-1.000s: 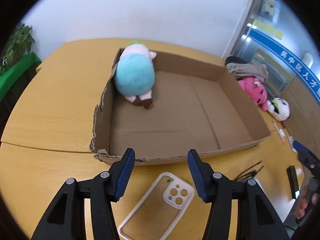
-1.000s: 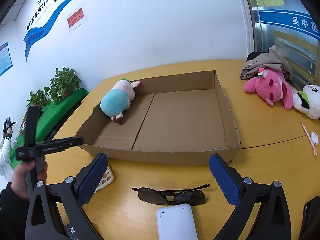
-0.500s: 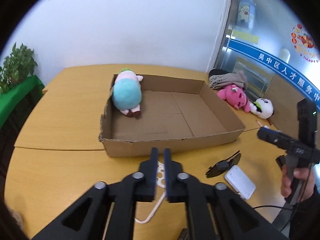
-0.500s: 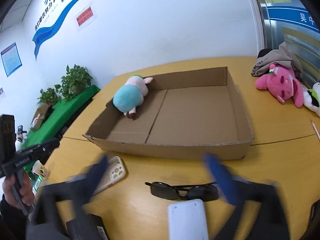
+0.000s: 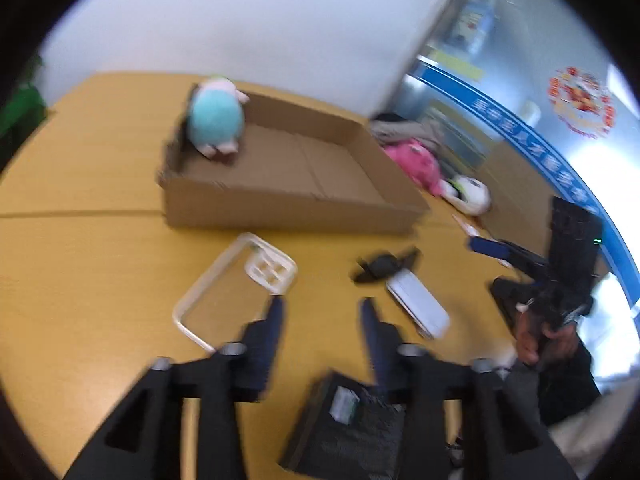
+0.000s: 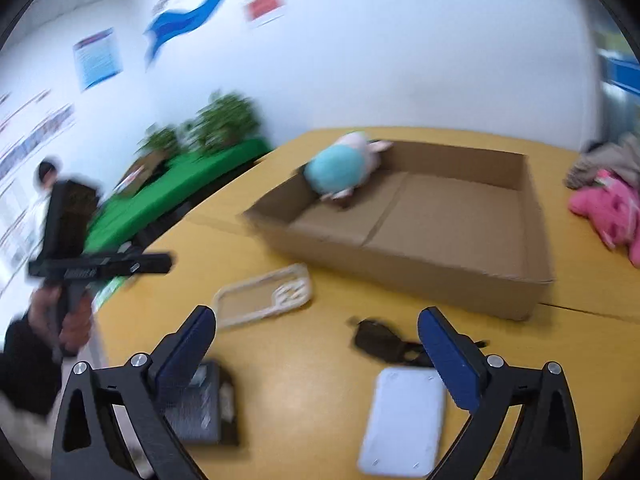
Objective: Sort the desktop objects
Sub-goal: 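Move both tools to the black UGREEN box and close both grippers on it, then lift the black box with both grippers and carry it over the cardboard box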
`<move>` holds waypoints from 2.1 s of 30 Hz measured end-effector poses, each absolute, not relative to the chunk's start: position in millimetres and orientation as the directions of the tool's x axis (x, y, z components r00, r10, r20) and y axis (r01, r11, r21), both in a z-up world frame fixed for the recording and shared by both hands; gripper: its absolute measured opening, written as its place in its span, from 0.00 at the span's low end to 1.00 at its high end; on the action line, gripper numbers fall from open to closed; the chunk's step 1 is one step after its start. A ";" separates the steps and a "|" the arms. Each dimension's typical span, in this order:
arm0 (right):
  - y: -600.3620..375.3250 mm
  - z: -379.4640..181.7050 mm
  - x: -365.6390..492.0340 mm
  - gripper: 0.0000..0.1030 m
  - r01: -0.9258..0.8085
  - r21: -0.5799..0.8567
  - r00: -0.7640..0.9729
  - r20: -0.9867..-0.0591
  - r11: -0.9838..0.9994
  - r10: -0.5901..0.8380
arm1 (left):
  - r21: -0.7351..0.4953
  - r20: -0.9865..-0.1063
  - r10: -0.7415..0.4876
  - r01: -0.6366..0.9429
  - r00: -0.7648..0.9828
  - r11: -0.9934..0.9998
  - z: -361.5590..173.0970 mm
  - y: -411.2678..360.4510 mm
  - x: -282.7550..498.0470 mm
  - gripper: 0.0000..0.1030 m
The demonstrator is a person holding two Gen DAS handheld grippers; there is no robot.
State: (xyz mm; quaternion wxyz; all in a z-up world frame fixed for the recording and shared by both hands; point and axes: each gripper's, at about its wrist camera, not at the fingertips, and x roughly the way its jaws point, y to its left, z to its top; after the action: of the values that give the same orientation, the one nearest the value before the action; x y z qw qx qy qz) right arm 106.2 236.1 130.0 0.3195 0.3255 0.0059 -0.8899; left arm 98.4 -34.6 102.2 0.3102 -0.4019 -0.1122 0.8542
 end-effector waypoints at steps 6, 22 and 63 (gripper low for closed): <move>178.5 64.7 161.2 1.00 0.828 0.116 -0.266 -0.780 -0.549 -0.566 | -0.404 -0.686 0.637 -0.544 -0.352 -0.736 59.3 -27.6 127.4 0.74; 104.2 -7.8 197.8 1.00 0.862 0.096 -0.228 -0.804 -0.499 -0.549 | -0.538 -0.656 0.721 -0.531 -0.225 -0.655 2.6 -14.3 130.5 0.74; 175.9 211.3 21.0 0.98 0.711 -0.033 -0.622 -0.495 -0.703 -0.606 | -0.086 -0.511 0.734 -0.822 -0.448 -0.562 253.1 64.4 -87.3 0.75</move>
State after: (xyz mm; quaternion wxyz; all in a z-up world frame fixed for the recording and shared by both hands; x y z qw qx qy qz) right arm 21.0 175.9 211.3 0.3686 0.2302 0.1134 -0.8935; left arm -87.3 64.4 253.1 0.4596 -0.2545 0.0873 0.8464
